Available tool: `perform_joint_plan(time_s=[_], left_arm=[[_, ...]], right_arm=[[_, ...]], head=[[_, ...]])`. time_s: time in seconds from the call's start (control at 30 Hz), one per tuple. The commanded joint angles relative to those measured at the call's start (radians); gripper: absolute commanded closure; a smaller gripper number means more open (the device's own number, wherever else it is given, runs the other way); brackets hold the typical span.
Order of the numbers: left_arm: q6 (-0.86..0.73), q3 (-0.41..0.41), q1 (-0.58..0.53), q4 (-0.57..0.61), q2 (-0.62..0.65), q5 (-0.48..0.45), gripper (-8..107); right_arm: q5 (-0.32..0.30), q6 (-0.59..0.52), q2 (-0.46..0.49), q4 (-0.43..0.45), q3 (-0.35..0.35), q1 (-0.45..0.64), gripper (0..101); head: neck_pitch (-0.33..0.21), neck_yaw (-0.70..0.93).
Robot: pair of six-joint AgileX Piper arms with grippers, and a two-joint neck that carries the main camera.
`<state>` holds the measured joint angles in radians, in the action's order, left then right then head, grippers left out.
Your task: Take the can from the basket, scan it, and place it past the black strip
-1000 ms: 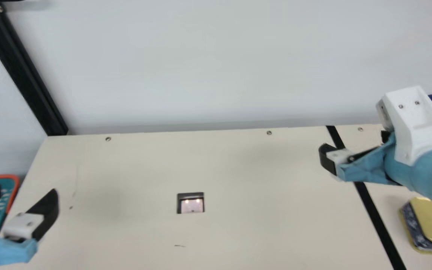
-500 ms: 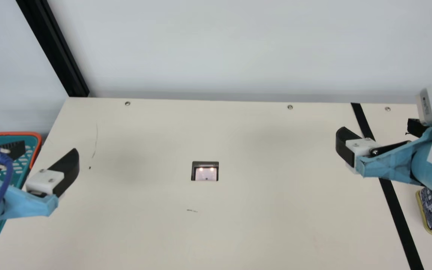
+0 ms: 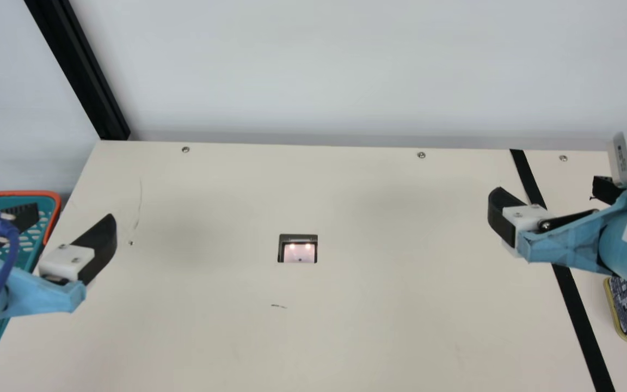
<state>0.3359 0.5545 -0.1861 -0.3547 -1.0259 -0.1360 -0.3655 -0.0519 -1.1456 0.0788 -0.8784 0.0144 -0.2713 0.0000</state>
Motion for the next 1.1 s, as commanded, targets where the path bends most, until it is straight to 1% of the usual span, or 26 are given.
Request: perform_joint_plan(time_s=[0.0,0.23,0.5,0.87,1.07], left_arm=[[-0.018,-0.006,-0.002,0.024,0.018,-0.008,9],[-0.087,-0.054,0.019,0.089,0.115,-0.037,9],[-0.156,-0.109,0.056,0.156,0.274,-0.087,9],[-0.201,-0.149,0.077,0.229,0.518,-0.219,9],[-0.199,-0.172,0.072,0.258,0.640,-0.307,9]], right_arm=[[-0.006,-0.006,0.015,-0.011,0.012,0.002,0],[-0.016,-0.051,0.098,-0.060,0.074,0.022,0],[-0.032,-0.120,0.235,-0.139,0.165,0.045,0],[-0.071,-0.182,0.473,-0.218,0.294,0.035,0],[-0.099,-0.181,0.607,-0.217,0.362,0.016,0]], head=[[-0.008,0.000],[-0.008,0.000],[-0.008,0.000],[-0.008,0.000],[-0.008,0.000]])
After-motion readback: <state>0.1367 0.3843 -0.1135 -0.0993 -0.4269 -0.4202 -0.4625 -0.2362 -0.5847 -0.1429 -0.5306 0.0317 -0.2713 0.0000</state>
